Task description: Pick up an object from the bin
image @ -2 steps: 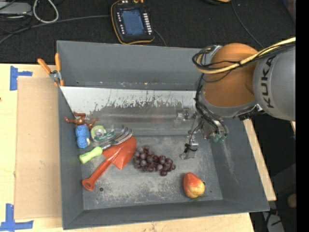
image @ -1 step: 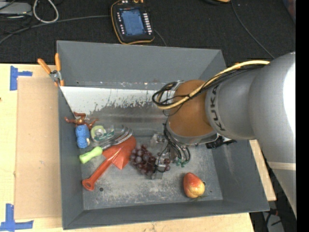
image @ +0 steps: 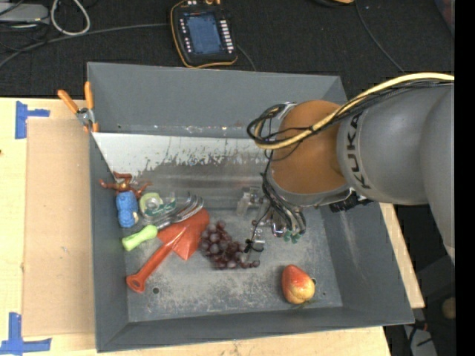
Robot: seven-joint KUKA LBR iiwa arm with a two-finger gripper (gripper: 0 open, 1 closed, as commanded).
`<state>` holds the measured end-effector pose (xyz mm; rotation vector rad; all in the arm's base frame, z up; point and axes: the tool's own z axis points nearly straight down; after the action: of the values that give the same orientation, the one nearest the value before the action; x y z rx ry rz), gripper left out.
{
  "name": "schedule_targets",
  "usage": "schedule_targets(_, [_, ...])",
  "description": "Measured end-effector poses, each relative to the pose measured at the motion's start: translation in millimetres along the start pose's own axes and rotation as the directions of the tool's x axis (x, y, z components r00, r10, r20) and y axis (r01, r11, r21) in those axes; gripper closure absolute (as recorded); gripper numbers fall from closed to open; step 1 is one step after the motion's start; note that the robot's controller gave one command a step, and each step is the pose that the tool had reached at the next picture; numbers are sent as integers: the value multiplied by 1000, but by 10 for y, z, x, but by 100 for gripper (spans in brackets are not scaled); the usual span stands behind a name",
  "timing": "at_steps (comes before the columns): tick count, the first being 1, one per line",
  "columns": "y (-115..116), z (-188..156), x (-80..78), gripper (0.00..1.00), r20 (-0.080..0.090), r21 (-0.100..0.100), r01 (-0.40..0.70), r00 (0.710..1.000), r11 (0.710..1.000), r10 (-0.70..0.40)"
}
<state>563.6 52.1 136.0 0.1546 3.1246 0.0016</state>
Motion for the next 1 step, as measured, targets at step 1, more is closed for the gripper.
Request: schedule_targets(1, [-8,737,-13,0,-20,1,-26,999,1000,26])
